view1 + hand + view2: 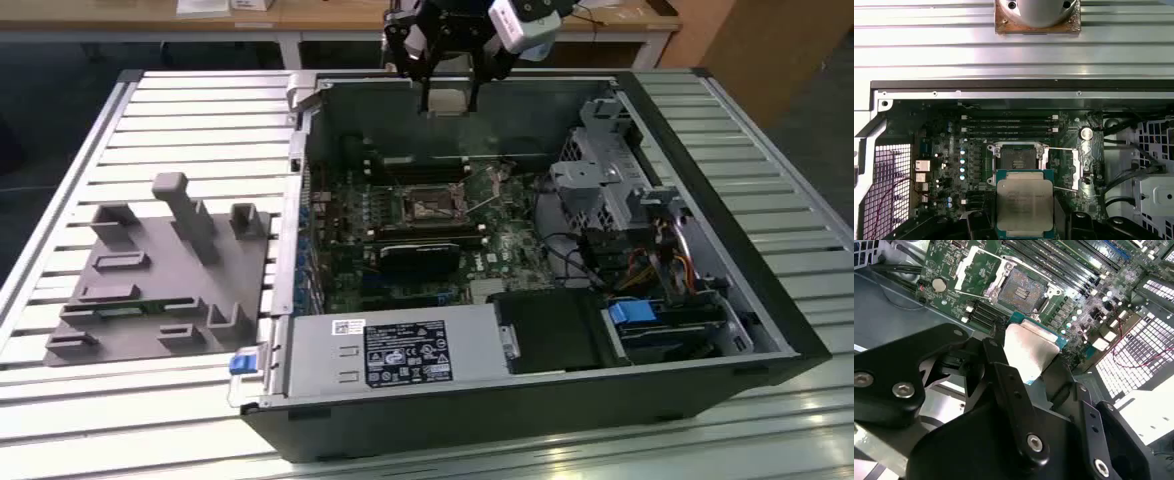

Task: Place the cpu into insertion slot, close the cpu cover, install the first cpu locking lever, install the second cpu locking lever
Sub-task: 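Place the cpu into insertion slot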

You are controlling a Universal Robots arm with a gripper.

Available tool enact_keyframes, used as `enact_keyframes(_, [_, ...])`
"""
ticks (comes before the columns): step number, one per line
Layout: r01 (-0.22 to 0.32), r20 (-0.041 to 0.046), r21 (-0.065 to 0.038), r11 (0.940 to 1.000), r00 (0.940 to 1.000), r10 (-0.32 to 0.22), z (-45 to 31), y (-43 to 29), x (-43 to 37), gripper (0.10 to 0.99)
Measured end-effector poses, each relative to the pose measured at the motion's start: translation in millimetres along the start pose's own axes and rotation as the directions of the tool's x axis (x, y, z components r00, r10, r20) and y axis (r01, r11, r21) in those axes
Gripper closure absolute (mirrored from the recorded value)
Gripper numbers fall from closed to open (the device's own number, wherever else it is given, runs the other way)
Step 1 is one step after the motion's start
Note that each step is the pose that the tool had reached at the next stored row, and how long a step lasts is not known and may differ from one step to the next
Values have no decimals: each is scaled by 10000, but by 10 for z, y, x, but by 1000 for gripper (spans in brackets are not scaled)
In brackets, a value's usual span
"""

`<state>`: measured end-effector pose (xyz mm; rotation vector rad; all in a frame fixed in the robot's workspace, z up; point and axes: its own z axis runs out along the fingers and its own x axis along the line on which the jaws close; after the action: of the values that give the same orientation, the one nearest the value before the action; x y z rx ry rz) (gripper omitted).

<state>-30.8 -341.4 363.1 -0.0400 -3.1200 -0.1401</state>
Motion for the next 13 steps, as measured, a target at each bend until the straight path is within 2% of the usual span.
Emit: enact_keyframes(13, [0,0,1,10000,10000,0,5,0,0,545])
